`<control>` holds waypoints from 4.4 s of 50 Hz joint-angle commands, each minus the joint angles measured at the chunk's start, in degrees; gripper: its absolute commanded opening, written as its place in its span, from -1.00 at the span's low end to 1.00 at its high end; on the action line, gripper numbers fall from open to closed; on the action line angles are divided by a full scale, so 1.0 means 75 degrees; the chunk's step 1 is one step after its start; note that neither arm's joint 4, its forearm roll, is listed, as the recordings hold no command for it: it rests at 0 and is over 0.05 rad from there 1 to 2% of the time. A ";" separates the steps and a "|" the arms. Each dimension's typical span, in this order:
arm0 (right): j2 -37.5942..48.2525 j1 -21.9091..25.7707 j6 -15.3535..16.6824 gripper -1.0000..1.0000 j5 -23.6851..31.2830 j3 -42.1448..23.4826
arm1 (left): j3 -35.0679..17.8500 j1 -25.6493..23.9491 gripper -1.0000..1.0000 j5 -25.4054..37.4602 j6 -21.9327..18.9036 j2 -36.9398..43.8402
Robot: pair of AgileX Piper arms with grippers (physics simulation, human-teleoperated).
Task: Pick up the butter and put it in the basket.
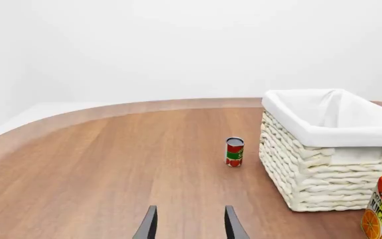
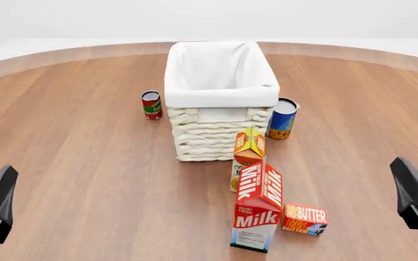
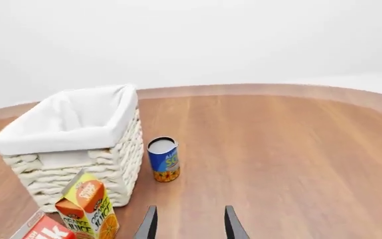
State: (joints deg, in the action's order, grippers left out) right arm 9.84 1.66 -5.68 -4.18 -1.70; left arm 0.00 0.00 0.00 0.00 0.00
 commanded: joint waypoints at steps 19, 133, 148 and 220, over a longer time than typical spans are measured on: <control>0.4139 0.1810 0.1727 1.00 0.2545 -0.3939 | 0.0000 0.0000 1.00 0.0000 0.0000 0.0000; 0.5726 0.2452 0.6465 1.00 0.7056 -0.4251 | 0.0000 0.0000 1.00 0.0000 0.0000 0.0000; 0.6495 0.2361 0.6602 1.00 0.6654 -0.4905 | 0.0000 0.0000 1.00 0.0000 0.0000 0.0000; 0.8967 0.3186 0.5743 1.00 0.3741 -0.3802 | 0.0000 0.0000 1.00 0.0000 0.0000 0.0000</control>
State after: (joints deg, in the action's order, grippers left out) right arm 75.06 25.65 37.63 25.80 -30.51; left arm 0.00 0.00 0.00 0.00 0.00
